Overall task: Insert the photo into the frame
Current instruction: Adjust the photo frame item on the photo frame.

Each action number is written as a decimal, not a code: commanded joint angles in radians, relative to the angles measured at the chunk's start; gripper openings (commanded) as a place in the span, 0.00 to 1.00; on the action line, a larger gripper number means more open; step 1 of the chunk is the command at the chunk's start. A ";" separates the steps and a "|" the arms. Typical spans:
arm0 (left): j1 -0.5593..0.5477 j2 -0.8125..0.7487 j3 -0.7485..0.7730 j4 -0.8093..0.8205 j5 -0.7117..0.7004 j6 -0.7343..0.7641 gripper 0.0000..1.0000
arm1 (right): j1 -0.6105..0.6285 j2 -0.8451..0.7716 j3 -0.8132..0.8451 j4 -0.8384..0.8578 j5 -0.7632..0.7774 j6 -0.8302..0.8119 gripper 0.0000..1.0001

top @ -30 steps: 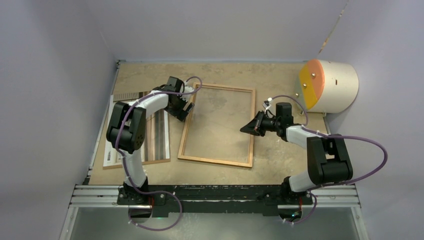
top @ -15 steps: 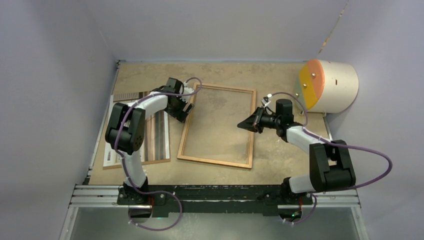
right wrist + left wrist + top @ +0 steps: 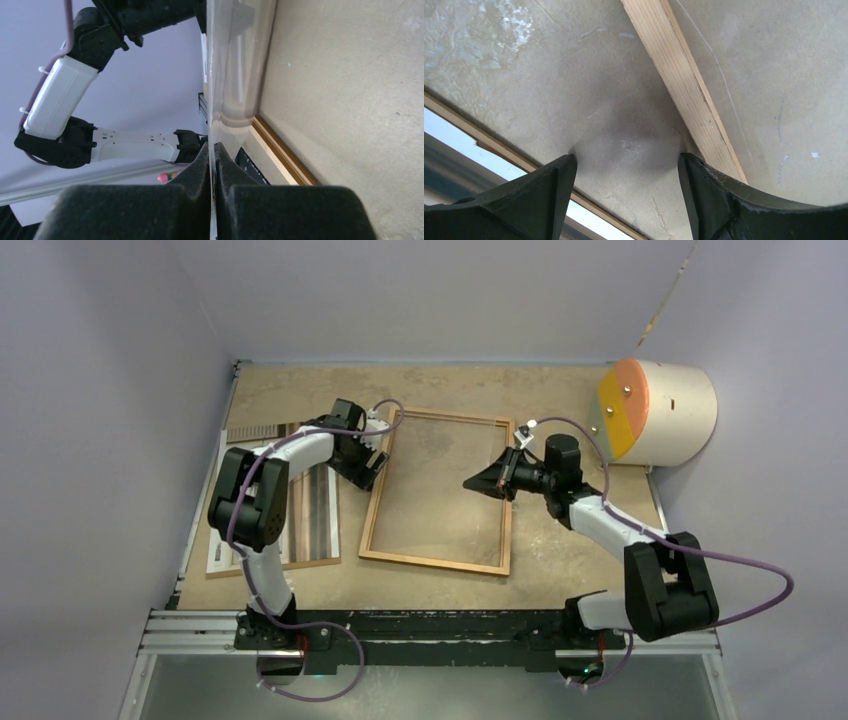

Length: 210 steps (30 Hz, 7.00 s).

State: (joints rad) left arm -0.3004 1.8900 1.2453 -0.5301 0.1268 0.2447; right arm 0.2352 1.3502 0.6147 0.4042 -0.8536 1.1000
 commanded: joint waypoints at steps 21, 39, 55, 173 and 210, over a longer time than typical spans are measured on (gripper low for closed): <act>0.105 -0.083 0.015 -0.030 0.047 0.015 0.81 | 0.015 -0.143 0.134 -0.055 0.036 -0.086 0.00; 0.139 -0.093 0.009 -0.021 0.029 0.016 0.82 | 0.003 0.002 -0.050 -0.149 0.050 -0.324 0.00; 0.136 -0.092 0.008 -0.021 0.037 0.013 0.82 | -0.054 0.018 -0.085 -0.125 0.119 -0.309 0.00; 0.017 0.004 -0.035 0.042 0.035 -0.016 0.81 | -0.011 -0.008 -0.181 0.489 0.115 0.038 0.00; 0.017 -0.005 -0.071 0.064 0.048 -0.033 0.80 | 0.065 0.066 -0.139 0.500 0.140 0.057 0.00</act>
State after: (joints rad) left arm -0.2768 1.8721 1.2053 -0.4717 0.1383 0.2417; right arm 0.2832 1.4193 0.4576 0.9466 -0.6983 1.2030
